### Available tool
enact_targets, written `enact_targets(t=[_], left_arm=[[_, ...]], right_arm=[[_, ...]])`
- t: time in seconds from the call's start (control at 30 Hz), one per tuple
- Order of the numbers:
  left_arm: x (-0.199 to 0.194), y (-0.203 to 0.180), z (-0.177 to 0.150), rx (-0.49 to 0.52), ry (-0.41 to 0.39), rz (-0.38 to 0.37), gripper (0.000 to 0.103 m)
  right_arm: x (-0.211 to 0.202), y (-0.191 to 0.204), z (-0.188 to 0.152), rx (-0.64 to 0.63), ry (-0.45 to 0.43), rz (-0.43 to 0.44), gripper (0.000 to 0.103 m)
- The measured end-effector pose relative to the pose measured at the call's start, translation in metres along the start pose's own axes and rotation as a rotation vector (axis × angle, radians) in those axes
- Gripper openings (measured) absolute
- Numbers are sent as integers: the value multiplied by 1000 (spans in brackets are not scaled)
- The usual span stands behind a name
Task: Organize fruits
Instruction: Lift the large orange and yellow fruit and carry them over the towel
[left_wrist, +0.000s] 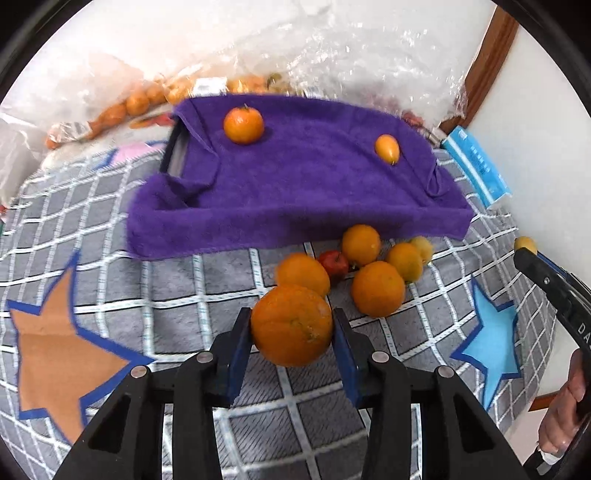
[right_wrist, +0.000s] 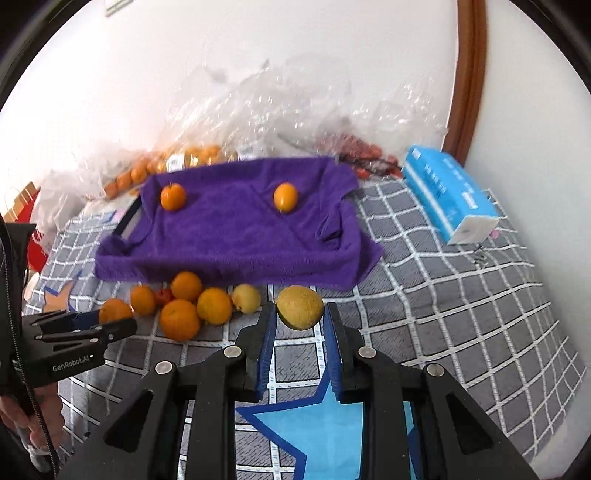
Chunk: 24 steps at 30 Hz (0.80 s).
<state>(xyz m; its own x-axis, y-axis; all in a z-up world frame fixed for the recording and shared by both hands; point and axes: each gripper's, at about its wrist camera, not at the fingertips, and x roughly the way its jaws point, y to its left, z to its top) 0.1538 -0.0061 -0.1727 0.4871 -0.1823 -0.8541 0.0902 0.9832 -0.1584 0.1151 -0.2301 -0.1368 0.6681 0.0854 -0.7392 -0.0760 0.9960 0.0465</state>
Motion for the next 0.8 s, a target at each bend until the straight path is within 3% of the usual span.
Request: enact_targets(t=[0.4,0.8], left_arm=[[-86,7,9,-31,-145,6,40],[-125,2,29,-20,-229,4,40]], right_arm=[[-51,11,24,18,-104,15,26],[-70,22,46,14,-150,21,26]])
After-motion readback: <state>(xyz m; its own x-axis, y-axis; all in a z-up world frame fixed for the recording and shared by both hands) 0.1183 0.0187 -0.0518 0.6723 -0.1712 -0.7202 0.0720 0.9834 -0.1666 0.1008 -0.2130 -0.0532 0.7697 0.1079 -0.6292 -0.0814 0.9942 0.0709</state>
